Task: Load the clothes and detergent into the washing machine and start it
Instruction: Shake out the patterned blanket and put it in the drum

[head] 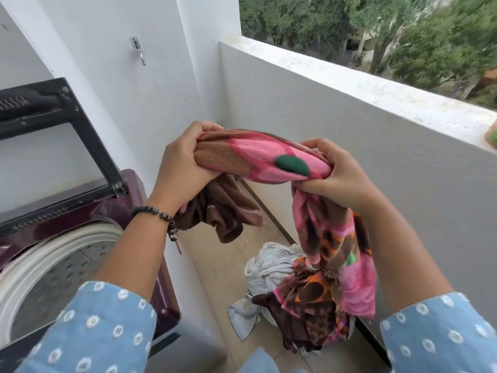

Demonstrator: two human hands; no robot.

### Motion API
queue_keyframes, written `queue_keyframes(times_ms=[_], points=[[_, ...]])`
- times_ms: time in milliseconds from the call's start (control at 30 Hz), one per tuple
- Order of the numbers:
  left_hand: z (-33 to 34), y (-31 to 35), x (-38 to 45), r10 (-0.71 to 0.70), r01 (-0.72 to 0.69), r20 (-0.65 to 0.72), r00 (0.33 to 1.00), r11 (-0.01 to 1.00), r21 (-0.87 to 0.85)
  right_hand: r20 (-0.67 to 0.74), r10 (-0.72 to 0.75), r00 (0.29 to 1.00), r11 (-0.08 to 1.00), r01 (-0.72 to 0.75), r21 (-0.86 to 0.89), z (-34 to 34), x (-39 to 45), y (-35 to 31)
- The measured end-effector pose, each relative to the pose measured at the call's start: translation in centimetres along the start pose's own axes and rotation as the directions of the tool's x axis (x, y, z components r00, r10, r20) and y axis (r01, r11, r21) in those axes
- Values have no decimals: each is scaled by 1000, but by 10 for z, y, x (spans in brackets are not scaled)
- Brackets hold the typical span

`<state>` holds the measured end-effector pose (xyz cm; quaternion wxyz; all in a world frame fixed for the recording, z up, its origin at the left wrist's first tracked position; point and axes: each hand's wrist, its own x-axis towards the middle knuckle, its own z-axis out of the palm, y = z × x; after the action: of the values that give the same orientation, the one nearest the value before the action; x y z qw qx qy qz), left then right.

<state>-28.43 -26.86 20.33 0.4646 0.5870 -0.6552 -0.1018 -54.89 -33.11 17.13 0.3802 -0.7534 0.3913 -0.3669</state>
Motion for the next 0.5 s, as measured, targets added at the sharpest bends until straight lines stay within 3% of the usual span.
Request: queue_keyframes(times_ms=[100, 167, 233, 300, 367, 433, 500], points=[[12, 5, 1, -139, 72, -159, 977, 927, -369, -23, 25, 999, 961, -18, 275, 17, -9, 7], [25, 10, 2, -309, 94, -224, 925, 753, -652, -12, 52, 999, 890, -41, 453, 34, -14, 12], [35, 12, 4, -485, 89, -232, 843, 551, -830, 19, 61, 998, 861, -62, 504, 50, -21, 15], [42, 7, 8, -628, 87, -151, 763, 332, -939, 71, 58, 996, 864, -86, 497, 63, -29, 18], [47, 5, 11, -682, 104, -34, 730, 160, -982, 116, 48, 992, 868, -99, 486, 72, -34, 21], [56, 11, 7, -684, 129, 38, 728, 82, -988, 101, 55, 993, 866, -98, 491, 80, -33, 23], [66, 16, 0, -670, 154, 69, 739, 69, -986, -4, 89, 996, 850, -74, 521, 85, -28, 23]])
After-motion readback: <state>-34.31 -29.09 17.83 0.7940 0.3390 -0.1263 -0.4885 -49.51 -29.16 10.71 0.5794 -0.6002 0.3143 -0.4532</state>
